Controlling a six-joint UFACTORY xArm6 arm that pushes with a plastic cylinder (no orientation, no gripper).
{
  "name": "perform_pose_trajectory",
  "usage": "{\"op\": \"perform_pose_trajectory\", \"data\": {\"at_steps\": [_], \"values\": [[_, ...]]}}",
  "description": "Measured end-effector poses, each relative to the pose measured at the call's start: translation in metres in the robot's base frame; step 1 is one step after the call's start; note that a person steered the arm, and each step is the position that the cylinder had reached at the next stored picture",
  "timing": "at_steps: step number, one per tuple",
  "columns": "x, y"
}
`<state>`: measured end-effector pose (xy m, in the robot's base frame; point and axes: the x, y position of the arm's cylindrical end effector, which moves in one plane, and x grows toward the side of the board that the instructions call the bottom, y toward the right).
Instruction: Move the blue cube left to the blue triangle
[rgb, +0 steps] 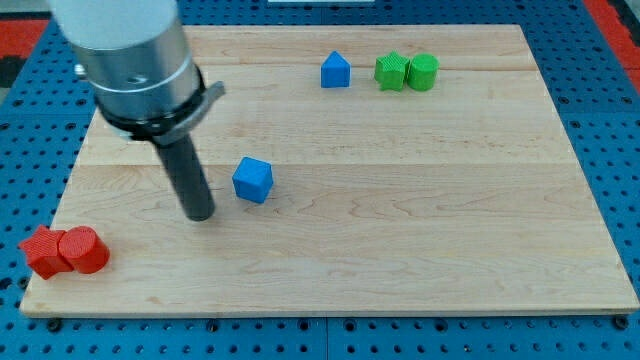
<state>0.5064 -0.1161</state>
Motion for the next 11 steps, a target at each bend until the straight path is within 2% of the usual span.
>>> {"op": "perform_pose_trajectory", "data": {"at_steps": [2,3,4,5,7,8,9,11], "values": [[-0.058,0.027],[-0.029,0.024],[-0.027,0.057],[-0.063,0.076],[-0.147,0.047],[-0.167,0.054],[-0.167,0.082],[-0.199,0.083]]}}
